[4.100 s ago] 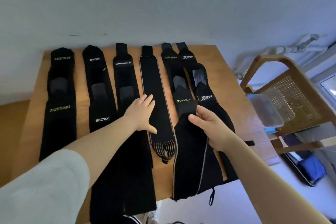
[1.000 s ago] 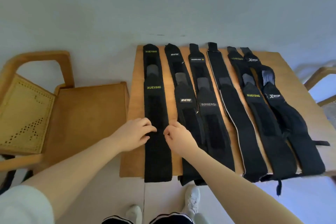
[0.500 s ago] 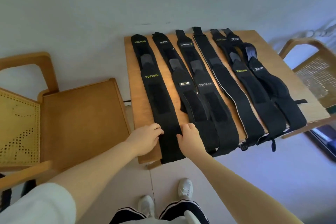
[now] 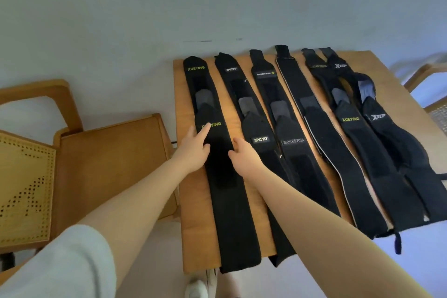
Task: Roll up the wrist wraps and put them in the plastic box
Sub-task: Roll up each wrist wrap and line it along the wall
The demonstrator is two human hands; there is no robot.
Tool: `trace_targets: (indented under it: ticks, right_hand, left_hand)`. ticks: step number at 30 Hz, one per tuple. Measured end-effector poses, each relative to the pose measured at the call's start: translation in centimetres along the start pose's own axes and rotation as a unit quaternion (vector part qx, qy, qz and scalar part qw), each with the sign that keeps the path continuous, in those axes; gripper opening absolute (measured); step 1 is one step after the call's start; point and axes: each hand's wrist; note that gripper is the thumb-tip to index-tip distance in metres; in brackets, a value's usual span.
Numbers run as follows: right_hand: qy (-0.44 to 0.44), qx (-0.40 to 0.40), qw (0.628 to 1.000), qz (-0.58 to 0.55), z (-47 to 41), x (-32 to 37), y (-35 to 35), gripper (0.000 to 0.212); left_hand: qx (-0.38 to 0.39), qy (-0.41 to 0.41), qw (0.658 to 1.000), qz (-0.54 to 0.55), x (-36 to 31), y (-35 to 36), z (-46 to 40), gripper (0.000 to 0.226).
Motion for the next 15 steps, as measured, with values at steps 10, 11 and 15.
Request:
trace_targets:
  ticks: [10, 11, 15]
  right_hand:
    - [0.09, 0.076, 0.975, -0.187, -5.7, 4.1, -1.5, 0.046]
    - [0.073, 0.082, 0.977, -0.185, -6.0, 4.2, -1.6, 0.044]
    - [-0.068, 0.086, 0.986, -0.127, -6.1, 4.9, -2.7, 0.041]
  left_hand:
    - [-0.058, -0.068, 0.993, 0.071, -1.4, -1.5, -3.9, 0.056]
    - [-0.056, -0.071, 0.992, 0.092, -1.6, -1.6, -4.1, 0.055]
    - [-0.061, -0.092, 0.964, 0.243, -1.7, -2.0, -5.4, 0.057]
Point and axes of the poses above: each hand's wrist, its own z-axis away from the middle knuckle, its own y-axis out of the palm, x = y × z, and after that the axes turned 15 degrees about y, right-handed
